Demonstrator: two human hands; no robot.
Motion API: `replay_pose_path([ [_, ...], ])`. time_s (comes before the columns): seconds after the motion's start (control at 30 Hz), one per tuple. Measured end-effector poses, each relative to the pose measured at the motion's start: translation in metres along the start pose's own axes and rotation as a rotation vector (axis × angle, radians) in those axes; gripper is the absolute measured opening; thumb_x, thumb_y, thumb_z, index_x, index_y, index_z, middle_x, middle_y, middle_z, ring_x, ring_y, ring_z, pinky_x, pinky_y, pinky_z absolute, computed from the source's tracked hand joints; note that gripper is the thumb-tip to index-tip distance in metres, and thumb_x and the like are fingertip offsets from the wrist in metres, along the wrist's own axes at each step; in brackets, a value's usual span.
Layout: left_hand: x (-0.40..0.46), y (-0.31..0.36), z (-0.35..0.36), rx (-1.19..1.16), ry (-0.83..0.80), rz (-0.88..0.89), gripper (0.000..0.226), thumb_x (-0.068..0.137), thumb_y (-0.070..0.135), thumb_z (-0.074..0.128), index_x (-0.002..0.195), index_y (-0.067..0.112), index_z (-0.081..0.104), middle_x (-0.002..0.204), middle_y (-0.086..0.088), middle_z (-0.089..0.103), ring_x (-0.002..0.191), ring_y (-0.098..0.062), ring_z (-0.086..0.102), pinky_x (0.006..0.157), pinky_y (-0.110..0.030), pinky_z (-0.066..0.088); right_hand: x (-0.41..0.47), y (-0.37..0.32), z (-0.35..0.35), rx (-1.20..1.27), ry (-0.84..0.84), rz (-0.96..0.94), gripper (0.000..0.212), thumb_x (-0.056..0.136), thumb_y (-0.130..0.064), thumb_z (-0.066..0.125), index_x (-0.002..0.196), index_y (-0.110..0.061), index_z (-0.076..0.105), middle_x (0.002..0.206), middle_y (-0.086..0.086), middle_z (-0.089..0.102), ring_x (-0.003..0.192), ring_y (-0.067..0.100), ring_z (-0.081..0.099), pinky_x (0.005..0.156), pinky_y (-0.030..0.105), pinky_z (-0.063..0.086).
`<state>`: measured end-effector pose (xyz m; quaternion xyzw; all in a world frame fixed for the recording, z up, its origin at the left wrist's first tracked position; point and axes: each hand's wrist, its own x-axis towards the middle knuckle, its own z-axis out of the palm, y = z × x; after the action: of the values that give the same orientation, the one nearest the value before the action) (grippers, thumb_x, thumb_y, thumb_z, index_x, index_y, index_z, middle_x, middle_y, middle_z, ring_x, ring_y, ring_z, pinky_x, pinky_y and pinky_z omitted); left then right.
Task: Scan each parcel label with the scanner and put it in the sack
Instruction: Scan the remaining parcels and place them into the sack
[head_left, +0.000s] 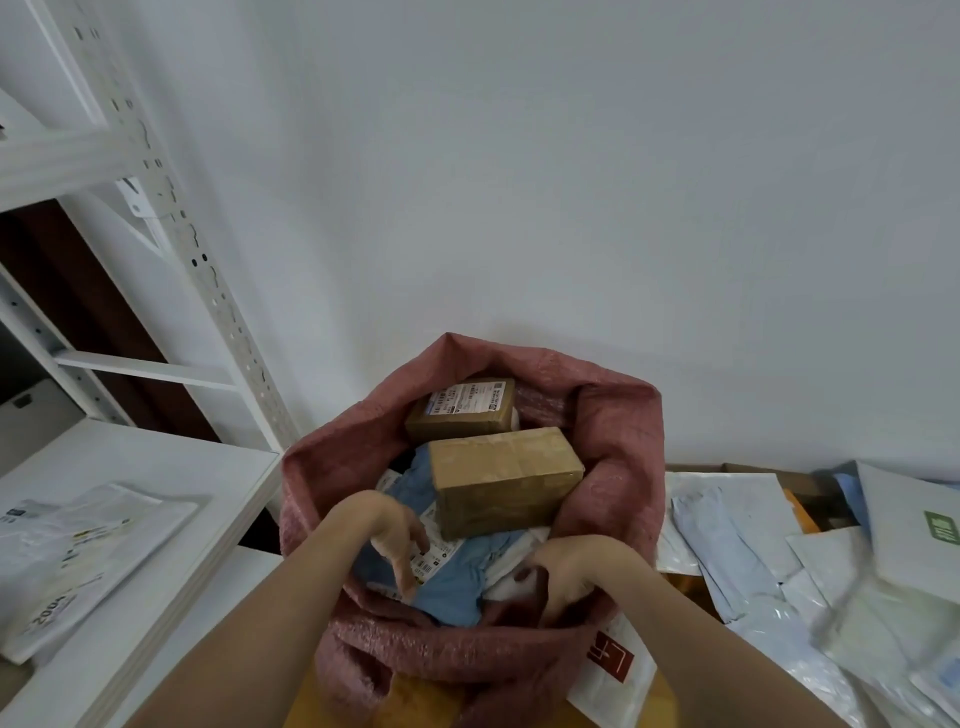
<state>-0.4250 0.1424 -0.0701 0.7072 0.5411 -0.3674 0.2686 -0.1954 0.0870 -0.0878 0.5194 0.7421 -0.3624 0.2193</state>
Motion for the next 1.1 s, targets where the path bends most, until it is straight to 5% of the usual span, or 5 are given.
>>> replay_pose_path([
  [0.47, 0.006, -0.017, 0.008, -0.362, 0.322, -0.094, 0.074, 0.079, 0.030, 0.078, 0.144, 0.021, 0.044, 0.145, -0.003, 0.044, 0.126, -0.022, 0.048, 0.097, -0.028, 0.044, -0.066, -0.001, -0.073, 0.437, 0.115, -0.488, 0.016, 0.086, -0.013, 0.071, 0.099, -0.020, 0.077, 0.105, -0.006, 0.070, 0.095, 0.007, 0.064, 0.093, 0.025, 0.050],
  [0.63, -0.006, -0.020, -0.005, -0.390, 0.919, -0.071, 0.029, 0.086, 0.017, 0.066, 0.114, 0.014, 0.063, 0.124, -0.007, 0.056, 0.102, -0.021, 0.058, 0.087, -0.037, 0.052, -0.031, 0.027, -0.059, 0.148, 0.604, 0.129, 0.050, 0.086, -0.039, 0.067, 0.133, -0.040, 0.052, 0.154, 0.005, 0.029, 0.142, 0.036, 0.019, 0.114, 0.058, 0.022],
  [0.8, -0.018, -0.022, -0.010, -0.342, 1.343, -0.296, 0.057, 0.085, 0.000, 0.059, 0.137, 0.011, 0.041, 0.159, -0.018, -0.003, 0.102, -0.035, 0.057, 0.064, -0.034, 0.050, -0.015, 0.058, -0.034, 0.422, 0.653, 0.512, 0.070, 0.080, -0.041, 0.070, 0.140, -0.034, 0.035, 0.154, 0.020, -0.026, 0.144, 0.048, -0.001, 0.114, 0.063, 0.014],
  [0.97, -0.017, -0.033, -0.005, -0.819, 1.092, -0.450, 0.044, 0.094, 0.007, 0.050, 0.135, -0.004, 0.039, 0.134, -0.032, 0.048, 0.103, -0.044, 0.059, 0.076, -0.043, 0.044, -0.010, 0.063, -0.022, 0.644, 0.834, 0.322, 0.039, 0.082, 0.002, 0.053, 0.120, 0.000, 0.062, 0.118, 0.023, 0.063, 0.110, 0.037, 0.057, 0.090, 0.037, 0.047],
  [1.1, -0.034, -0.037, -0.028, -0.784, 1.538, -0.342, 0.027, 0.100, 0.015, 0.040, 0.094, -0.002, 0.060, 0.097, -0.024, 0.066, 0.093, -0.040, 0.061, 0.078, -0.042, 0.045, -0.038, 0.038, -0.061, 0.772, 1.265, -0.001, 0.040, 0.074, 0.016, 0.045, 0.090, -0.003, 0.077, 0.086, 0.002, 0.072, 0.091, 0.017, 0.063, 0.078, 0.015, 0.045],
])
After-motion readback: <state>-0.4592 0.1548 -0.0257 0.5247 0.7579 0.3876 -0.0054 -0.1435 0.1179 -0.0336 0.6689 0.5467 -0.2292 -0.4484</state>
